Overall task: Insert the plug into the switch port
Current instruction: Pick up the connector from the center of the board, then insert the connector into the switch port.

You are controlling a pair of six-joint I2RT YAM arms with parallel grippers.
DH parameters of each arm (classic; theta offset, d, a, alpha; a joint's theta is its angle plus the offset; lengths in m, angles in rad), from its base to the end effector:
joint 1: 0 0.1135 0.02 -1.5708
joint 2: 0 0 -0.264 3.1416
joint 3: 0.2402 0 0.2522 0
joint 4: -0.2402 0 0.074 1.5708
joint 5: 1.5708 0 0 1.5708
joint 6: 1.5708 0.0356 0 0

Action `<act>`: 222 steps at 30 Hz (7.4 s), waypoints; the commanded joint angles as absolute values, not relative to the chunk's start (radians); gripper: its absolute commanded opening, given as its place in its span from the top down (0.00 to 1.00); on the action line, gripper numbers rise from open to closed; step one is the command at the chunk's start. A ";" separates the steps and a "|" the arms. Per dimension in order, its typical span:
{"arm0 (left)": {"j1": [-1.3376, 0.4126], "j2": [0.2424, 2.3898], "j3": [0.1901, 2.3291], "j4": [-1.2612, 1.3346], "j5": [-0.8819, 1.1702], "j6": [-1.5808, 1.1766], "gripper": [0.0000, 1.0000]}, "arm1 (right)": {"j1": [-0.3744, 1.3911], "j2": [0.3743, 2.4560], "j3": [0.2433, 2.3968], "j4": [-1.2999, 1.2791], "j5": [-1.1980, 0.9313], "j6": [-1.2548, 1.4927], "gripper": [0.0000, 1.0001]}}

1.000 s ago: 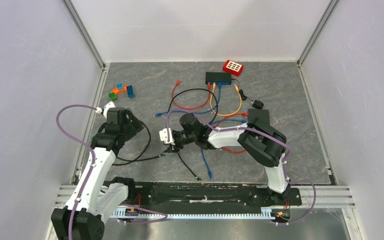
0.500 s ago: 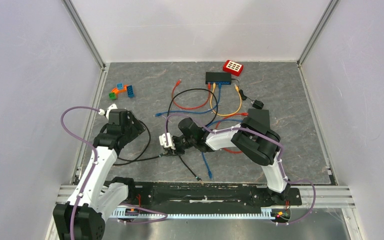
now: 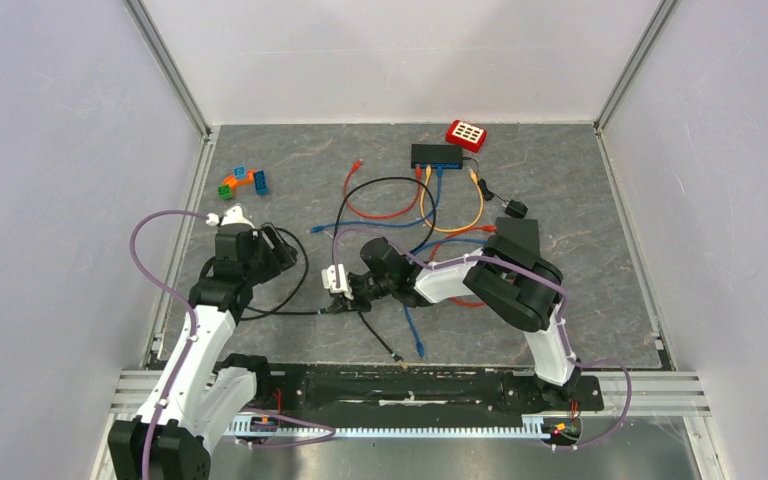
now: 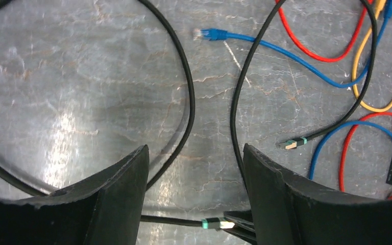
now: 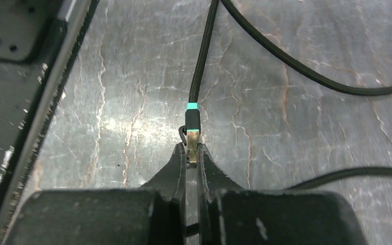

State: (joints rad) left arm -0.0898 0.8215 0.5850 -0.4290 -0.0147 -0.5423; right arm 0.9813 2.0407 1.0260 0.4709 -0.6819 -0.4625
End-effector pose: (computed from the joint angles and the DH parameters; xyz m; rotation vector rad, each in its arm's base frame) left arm 0.1779 -0.0155 0.2401 -0.5140 2.1970 -0.3253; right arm 0.2075 0.3506 0.1199 -1.7058 1.3006 1.0256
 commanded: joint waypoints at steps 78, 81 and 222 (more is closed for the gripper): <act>-0.698 1.186 0.742 -0.043 0.353 0.868 0.98 | 0.448 1.530 0.658 0.699 -0.826 0.764 0.75; -0.698 1.206 0.769 -0.035 0.319 0.763 0.98 | 0.372 1.429 0.652 0.567 -0.754 0.692 0.61; -1.021 2.146 1.349 -0.126 -0.052 -0.003 0.98 | -0.224 1.672 0.675 -0.095 -0.707 -0.018 0.43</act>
State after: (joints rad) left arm -1.0183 2.1273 1.3758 0.0334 0.0738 -0.0006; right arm -0.2192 1.6634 0.7090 0.0616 -0.7250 -0.0422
